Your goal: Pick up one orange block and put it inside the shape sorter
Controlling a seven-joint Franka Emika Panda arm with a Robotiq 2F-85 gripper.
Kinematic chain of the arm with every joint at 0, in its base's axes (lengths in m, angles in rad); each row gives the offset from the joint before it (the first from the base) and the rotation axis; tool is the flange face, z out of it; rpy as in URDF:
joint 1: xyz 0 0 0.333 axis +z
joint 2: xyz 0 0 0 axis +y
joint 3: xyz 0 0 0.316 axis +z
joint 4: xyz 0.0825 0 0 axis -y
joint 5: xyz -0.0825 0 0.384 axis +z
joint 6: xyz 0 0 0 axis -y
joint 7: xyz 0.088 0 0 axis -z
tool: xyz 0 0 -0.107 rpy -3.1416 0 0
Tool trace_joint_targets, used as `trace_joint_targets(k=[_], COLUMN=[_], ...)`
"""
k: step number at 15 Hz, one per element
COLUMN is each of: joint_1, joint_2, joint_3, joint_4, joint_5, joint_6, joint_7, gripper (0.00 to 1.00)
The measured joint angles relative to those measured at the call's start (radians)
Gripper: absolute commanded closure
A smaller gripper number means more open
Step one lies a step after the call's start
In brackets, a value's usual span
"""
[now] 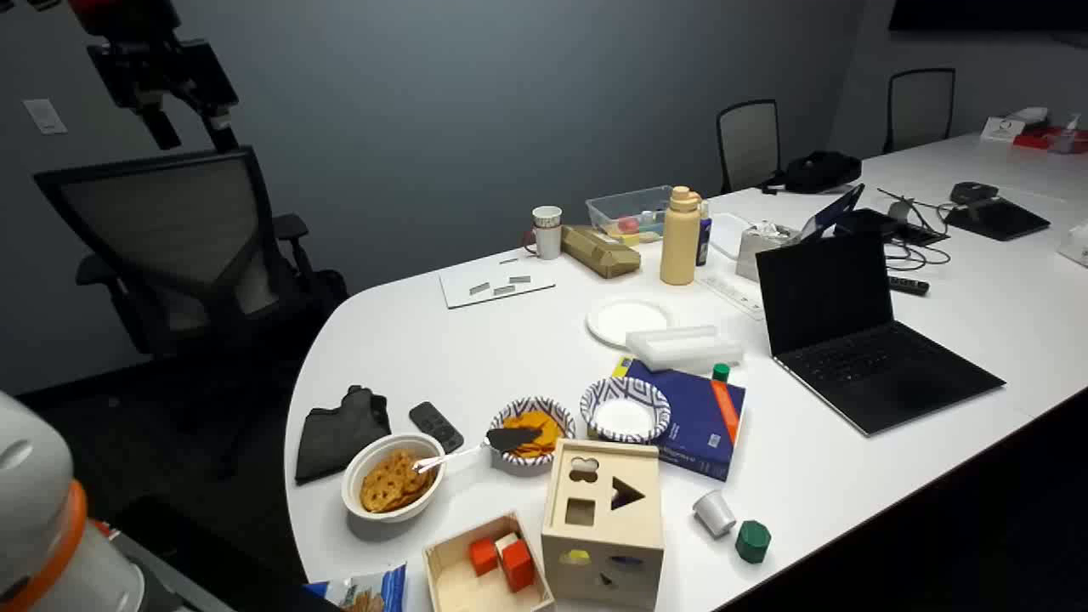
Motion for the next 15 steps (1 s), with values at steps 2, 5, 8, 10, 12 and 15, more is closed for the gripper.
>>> trace_joint_targets(k=[2, 5, 8, 10, 12, 15], joint_1=[0.000, 0.000, -0.027, -0.062, -0.104, -0.182], joint_2=[-0.001, -0.002, 0.000, 0.003, 0.008, 0.021], joint_3=[-0.001, 0.000, -0.015, -0.049, -0.090, -0.141], joint_4=[0.004, 0.005, -0.019, -0.062, -0.114, -0.199], joint_5=[0.000, 0.000, -0.002, -0.002, -0.003, -0.004], joint_6=[0.000, 0.000, 0.041, 0.105, 0.176, 0.278], joint_7=[0.000, 0.000, 0.012, 0.015, 0.022, 0.052], gripper=[0.00, 0.00, 0.00, 0.00, 0.00, 0.00])
